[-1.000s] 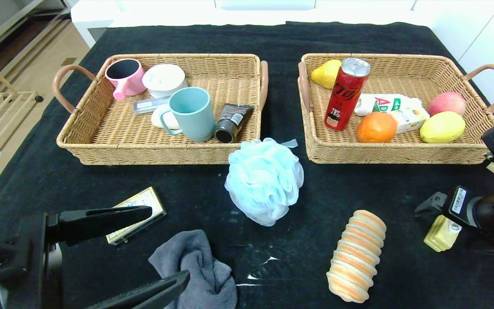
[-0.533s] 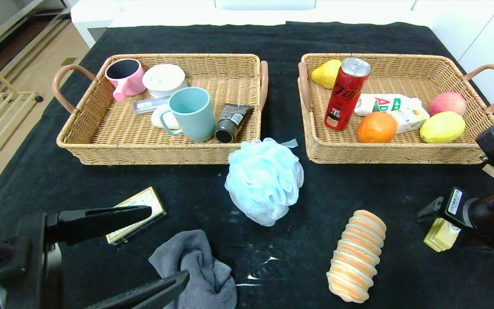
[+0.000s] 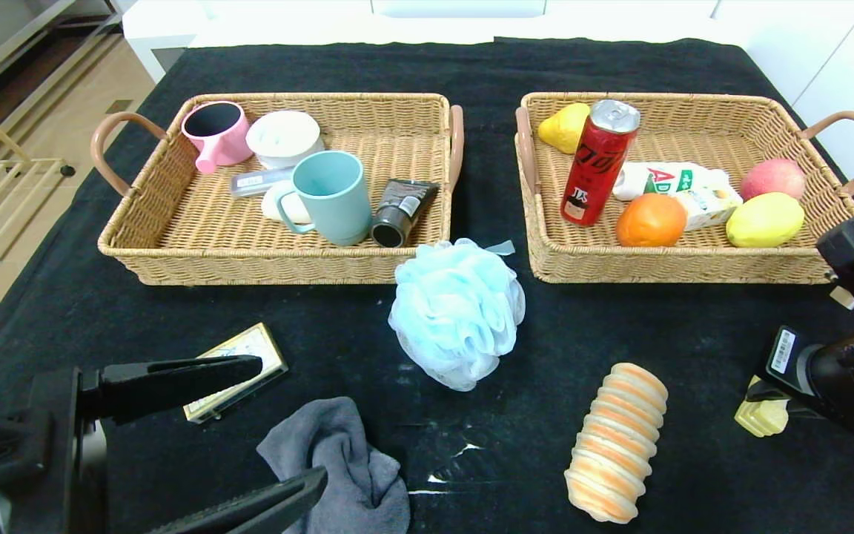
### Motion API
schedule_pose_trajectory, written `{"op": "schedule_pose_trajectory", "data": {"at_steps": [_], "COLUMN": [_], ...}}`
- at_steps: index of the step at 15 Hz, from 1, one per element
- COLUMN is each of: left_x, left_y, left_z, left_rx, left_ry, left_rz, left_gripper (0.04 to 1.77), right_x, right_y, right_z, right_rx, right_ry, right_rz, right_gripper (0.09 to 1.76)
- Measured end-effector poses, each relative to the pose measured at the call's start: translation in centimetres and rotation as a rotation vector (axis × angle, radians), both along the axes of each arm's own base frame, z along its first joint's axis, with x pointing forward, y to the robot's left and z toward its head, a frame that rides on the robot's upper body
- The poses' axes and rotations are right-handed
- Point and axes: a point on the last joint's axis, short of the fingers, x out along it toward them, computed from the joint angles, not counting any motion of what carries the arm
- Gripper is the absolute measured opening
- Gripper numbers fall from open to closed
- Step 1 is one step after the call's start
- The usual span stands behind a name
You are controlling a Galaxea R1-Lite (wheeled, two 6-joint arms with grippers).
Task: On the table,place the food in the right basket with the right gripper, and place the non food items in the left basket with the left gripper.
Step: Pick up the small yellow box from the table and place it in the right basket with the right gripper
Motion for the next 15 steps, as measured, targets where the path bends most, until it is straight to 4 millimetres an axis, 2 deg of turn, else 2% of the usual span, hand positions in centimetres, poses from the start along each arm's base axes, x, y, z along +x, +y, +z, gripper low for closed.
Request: {"op": "schedule_pose_trajectory", "data": {"at_steps": [10,15], "left_x": [-0.08,-0.02], "left_y": [0.08,0.02], "left_z": [0.00,-0.15], "left_rx": [-0.001,0.008], "left_ry": [-0.001,-0.002], "left_rz": [0.000,0.001], "left_gripper": [1.72,1.72], "right_x": [0.18,-0.10], "right_y": [-0.03,-0.01], "right_z": [-0.25,0.25], "right_rx": [-0.005,0.003], "right_ry": [0.010,-0.005], "right_rz": [-0.001,0.007], "right_gripper": [0.33,0.33]}}
